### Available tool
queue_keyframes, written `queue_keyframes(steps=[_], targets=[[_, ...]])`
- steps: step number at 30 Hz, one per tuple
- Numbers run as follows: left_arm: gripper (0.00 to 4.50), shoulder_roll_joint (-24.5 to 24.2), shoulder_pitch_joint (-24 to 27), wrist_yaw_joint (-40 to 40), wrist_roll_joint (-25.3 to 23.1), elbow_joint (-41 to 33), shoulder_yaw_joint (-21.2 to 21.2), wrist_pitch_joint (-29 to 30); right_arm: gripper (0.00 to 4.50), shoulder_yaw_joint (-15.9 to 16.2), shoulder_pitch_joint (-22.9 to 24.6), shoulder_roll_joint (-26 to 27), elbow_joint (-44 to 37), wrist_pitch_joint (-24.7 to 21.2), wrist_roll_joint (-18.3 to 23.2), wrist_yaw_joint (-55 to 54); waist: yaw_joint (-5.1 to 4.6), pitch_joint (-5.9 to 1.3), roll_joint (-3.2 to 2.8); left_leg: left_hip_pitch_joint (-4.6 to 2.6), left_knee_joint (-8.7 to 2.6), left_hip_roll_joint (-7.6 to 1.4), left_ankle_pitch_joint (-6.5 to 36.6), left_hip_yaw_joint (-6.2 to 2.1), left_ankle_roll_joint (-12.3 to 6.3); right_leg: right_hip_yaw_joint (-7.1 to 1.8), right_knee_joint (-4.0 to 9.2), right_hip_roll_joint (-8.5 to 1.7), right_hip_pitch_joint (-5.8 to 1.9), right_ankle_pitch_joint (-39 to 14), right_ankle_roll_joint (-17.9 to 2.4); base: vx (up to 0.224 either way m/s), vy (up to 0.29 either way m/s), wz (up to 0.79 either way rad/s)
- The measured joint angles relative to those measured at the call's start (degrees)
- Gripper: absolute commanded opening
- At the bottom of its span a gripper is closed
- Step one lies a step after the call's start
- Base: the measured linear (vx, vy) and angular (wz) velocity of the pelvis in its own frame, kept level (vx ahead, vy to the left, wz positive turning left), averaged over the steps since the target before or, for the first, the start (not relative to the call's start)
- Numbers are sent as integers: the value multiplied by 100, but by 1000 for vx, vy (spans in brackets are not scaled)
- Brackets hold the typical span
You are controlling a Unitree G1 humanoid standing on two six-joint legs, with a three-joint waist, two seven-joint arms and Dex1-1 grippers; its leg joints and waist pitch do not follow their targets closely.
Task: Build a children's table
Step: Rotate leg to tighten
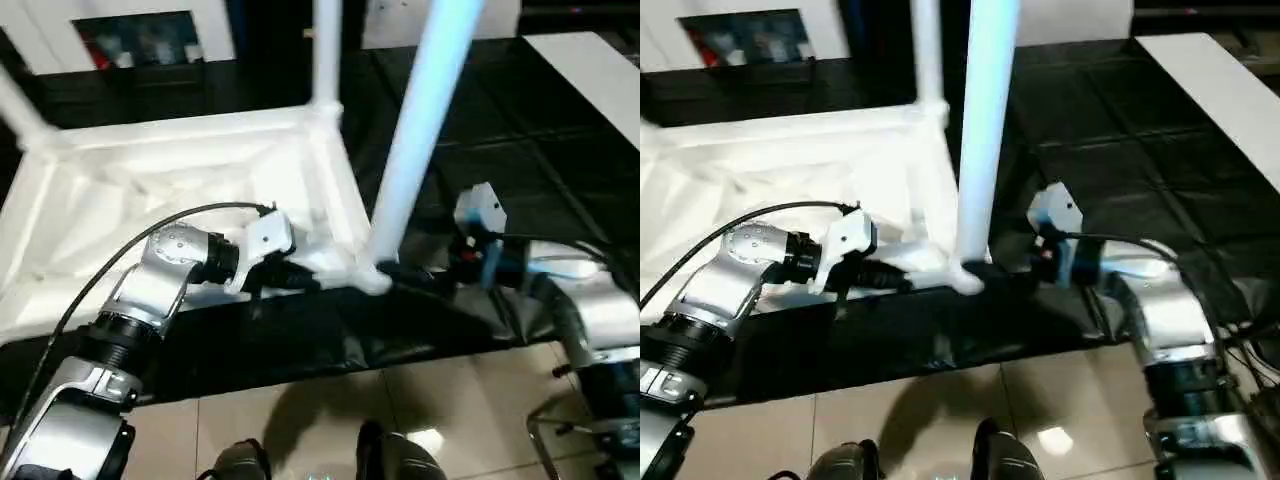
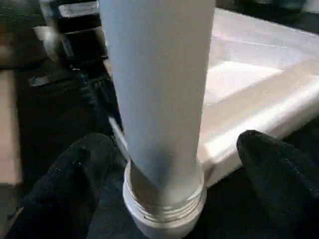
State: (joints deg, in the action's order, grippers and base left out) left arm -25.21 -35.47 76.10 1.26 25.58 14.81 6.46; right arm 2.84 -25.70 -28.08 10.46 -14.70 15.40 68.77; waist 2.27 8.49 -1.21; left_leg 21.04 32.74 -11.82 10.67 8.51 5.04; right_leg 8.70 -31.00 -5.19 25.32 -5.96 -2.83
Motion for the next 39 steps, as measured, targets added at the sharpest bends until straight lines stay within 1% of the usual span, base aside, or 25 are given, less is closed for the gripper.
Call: queue_keyframes(steps=[2,5,7,9,11,13,15,16,19,20,22,24,25,29,31,35,39], targets=[[0,-68,-7,151,33,73,29,-123,443,87,-86,-71,136,31,87,391,17,0,1,1,5,0,0,1,0,-1,-4,-1,-1,1,-1,0,0,0],[0,-168,-36,429,89,204,92,-308,410,224,-205,-229,407,133,124,925,45,1,4,-2,8,-1,0,1,0,0,-6,0,-6,0,0,0,0,0],[0,-193,-47,560,104,240,112,-348,396,279,-259,-233,552,180,123,1075,64,1,4,-2,10,-1,0,1,0,0,-10,-1,-6,1,-1,0,0,0],[0,-202,-79,693,105,276,162,-421,396,401,-412,-214,804,251,102,1225,79,4,9,0,14,-1,0,1,0,-1,-12,-1,-5,1,-1,0,0,0],[0,-200,-97,774,105,295,199,-481,363,455,-539,-170,971,324,91,1324,105,5,10,0,15,-1,0,1,1,-1,-12,-1,-5,1,-1,0,0,0],[0,-200,-120,797,105,313,214,-528,359,470,-588,-150,1059,396,88,1423,124,8,16,-1,15,-1,0,0,1,-1,-12,-2,-3,0,0,0,0,0],[0,-201,-139,814,105,339,229,-545,351,506,-604,-126,1118,411,87,1489,123,9,19,1,15,-1,0,0,1,-2,-12,-2,-3,1,-1,0,0,0],[0,-201,-149,814,105,348,242,-558,335,532,-616,-117,1148,413,85,1518,124,9,19,1,15,0,0,0,1,-1,-12,-3,-1,1,-1,0,0,0],[0,-197,-164,816,105,399,252,-618,305,643,-676,-84,1256,416,79,1642,127,10,19,2,15,-1,0,0,1,-1,-13,-3,-2,1,-1,0,0,0],[0,-193,-183,827,105,443,255,-658,305,680,-720,-65,1307,421,74,1709,126,13,25,2,15,0,0,0,1,-1,-14,-3,-3,0,0,0,0,0],[0,-185,-210,840,104,493,261,-694,280,715,-817,-28,1436,452,70,1828,127,15,28,2,18,-1,0,0,1,-1,-14,-3,-4,1,-1,0,0,0],[0,-180,-234,845,104,513,285,-711,269,735,-849,-3,1509,512,69,1887,135,17,33,1,19,-1,0,0,1,0,-14,-3,-4,0,0,0,0,0],[0,-182,-237,853,104,520,291,-731,247,744,-865,4,1553,530,67,1903,135,17,34,1,20,-1,0,0,1,-1,-14,-4,-4,0,0,0,0,0],[0,-191,-269,877,104,574,303,-787,230,792,-971,31,1714,559,42,2010,136,17,34,1,22,0,0,0,1,-1,-15,-5,-2,1,-1,0,0,0],[0,-190,-285,882,104,584,307,-792,213,806,-1015,27,1747,559,23,2041,134,17,36,2,22,-1,0,0,1,-1,-16,-5,-4,1,-2,0,0,0],[0,-189,-286,883,105,592,306,-798,205,826,-1041,20,1763,524,22,2055,134,16,36,1,22,-1,0,0,1,-1,-16,-5,-4,1,-1,0,0,0],[0,-157,-286,878,149,519,276,-640,204,756,-970,-27,1511,133,83,2005,156,16,34,-1,23,0,0,-1,1,-1,-16,-5,-6,0,-1,0,0,0]])
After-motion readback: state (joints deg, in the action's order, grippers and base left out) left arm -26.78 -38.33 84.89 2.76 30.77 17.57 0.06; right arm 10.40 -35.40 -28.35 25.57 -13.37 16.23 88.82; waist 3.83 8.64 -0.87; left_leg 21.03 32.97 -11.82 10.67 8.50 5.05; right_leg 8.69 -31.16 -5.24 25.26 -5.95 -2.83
